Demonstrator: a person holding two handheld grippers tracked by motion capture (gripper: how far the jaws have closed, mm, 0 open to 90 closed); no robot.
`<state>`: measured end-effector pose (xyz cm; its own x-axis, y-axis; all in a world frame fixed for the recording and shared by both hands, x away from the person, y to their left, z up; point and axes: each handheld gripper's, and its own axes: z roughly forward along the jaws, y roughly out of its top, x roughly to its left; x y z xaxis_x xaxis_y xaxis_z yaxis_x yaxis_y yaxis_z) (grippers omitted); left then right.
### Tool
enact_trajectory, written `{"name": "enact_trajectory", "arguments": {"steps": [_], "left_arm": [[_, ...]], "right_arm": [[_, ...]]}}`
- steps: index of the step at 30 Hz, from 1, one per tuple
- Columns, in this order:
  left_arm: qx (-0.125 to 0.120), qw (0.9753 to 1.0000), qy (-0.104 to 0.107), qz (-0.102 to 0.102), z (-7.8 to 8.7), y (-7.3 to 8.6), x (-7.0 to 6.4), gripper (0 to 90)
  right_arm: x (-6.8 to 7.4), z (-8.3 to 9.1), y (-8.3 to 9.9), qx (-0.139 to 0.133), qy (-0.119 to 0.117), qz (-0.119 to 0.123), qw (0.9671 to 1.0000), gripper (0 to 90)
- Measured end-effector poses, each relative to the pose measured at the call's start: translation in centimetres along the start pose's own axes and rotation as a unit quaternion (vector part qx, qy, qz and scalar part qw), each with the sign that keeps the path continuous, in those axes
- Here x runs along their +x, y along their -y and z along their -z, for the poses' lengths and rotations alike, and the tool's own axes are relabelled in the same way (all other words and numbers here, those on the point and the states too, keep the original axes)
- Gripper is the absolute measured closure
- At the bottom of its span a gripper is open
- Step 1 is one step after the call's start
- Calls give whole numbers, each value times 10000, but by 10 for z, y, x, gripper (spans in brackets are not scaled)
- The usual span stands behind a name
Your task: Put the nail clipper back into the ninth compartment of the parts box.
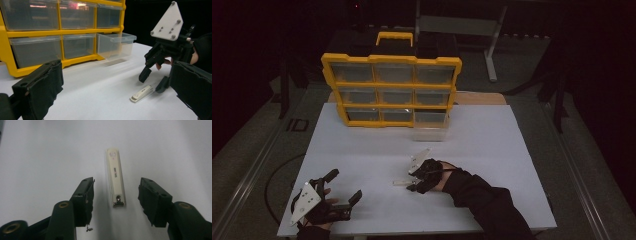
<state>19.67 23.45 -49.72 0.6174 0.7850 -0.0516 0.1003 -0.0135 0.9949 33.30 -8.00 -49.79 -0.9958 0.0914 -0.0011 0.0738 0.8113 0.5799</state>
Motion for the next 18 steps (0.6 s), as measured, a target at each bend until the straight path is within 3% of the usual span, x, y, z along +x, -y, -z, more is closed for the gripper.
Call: {"name": "enact_trajectory", "arguments": {"steps": [5,11,18], "left_arm": [[17,10000,7,-10,0,0,0,3],[7,10000,7,7,0,0,0,3],[12,10000,11,3,0,0,0,3]], "right_arm": [[0,-5,-7,390,104,65,9992,530],[3,-8,-17,651,183,148,9976,594],[3,-12,-24,1111,139,292,9933,674]]}}
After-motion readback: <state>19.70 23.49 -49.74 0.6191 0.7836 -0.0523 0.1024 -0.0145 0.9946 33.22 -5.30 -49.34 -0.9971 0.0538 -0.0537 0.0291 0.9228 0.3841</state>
